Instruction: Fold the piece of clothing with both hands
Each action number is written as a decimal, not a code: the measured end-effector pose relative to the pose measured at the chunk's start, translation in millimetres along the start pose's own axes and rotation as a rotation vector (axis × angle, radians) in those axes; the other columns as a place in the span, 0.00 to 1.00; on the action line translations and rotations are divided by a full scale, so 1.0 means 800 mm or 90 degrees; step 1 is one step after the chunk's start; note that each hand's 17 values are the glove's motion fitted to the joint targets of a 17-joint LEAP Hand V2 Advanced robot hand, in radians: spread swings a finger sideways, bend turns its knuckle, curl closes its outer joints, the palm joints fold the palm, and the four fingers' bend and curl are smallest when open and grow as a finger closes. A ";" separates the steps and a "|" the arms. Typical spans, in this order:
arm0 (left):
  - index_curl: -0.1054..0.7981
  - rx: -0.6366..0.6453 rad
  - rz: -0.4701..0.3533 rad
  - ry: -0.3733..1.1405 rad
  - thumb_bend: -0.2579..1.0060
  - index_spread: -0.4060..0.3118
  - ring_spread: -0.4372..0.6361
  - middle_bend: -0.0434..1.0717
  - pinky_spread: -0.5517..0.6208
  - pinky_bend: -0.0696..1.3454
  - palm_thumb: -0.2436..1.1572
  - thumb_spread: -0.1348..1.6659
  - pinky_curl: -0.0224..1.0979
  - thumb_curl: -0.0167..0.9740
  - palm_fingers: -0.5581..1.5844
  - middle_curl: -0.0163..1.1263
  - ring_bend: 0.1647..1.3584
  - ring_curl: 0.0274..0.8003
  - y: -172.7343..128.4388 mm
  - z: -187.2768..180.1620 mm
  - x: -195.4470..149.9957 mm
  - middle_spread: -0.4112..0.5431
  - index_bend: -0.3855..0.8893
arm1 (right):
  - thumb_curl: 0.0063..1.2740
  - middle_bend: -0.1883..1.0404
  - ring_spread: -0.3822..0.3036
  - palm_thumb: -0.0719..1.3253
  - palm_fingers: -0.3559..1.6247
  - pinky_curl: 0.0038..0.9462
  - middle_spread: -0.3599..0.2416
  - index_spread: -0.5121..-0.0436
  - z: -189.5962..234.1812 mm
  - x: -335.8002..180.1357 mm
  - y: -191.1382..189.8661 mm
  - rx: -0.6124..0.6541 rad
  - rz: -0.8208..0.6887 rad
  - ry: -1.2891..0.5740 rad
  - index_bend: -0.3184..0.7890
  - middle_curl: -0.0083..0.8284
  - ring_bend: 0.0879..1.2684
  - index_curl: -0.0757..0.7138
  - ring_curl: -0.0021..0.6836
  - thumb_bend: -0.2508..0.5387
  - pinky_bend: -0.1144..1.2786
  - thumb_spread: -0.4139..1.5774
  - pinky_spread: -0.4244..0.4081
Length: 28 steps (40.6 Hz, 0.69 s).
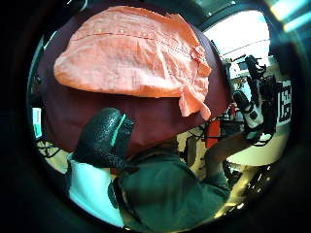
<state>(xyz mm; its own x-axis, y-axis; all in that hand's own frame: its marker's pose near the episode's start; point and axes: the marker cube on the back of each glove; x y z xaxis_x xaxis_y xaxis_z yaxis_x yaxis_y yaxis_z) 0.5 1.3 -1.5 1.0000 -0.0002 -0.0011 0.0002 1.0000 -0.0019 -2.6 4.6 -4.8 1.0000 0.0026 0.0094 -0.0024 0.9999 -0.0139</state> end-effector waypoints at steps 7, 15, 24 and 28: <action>0.20 -0.010 -0.006 -0.002 0.33 0.49 0.50 0.28 0.66 0.31 0.41 0.49 0.14 0.15 0.48 0.17 0.32 0.23 0.011 -0.013 0.000 0.44 0.40 | 0.10 0.31 0.72 0.38 0.29 0.21 0.61 0.49 -0.006 -0.003 0.001 0.003 -0.003 0.000 0.42 0.13 0.12 0.23 0.13 0.68 0.48 0.61 0.77; 0.26 -0.008 -0.003 0.008 0.29 0.48 0.53 0.28 0.71 0.33 0.42 0.59 0.18 0.20 0.46 0.23 0.33 0.29 0.011 -0.014 -0.006 0.45 0.41 | 0.14 0.31 0.77 0.40 0.28 0.26 0.62 0.37 -0.007 -0.008 0.008 -0.009 -0.013 -0.005 0.42 0.20 0.13 0.29 0.18 0.65 0.50 0.73 0.82; 0.31 -0.001 0.010 0.020 0.24 0.47 0.54 0.27 0.74 0.34 0.44 0.64 0.21 0.25 0.45 0.27 0.34 0.32 0.011 -0.021 -0.009 0.45 0.41 | 0.18 0.31 0.79 0.41 0.27 0.30 0.63 0.33 -0.016 -0.008 0.011 -0.009 -0.044 -0.010 0.42 0.26 0.13 0.34 0.23 0.59 0.52 0.79 0.83; 0.32 0.015 0.017 0.040 0.23 0.47 0.54 0.27 0.74 0.34 0.45 0.65 0.22 0.27 0.44 0.28 0.35 0.33 0.006 -0.020 -0.009 0.45 0.41 | 0.19 0.30 0.79 0.42 0.27 0.31 0.63 0.32 -0.012 0.000 0.005 0.003 -0.049 -0.009 0.42 0.27 0.14 0.35 0.25 0.56 0.54 0.79 0.83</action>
<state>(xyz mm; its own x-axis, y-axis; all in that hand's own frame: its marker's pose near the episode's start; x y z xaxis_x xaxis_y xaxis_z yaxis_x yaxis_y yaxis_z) -6.6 6.3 -17.9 0.9976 0.0272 -0.0637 -0.0258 0.9994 0.0223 -2.3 8.7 -14.1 0.9969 -0.0744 0.0248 0.0746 0.9972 -0.0075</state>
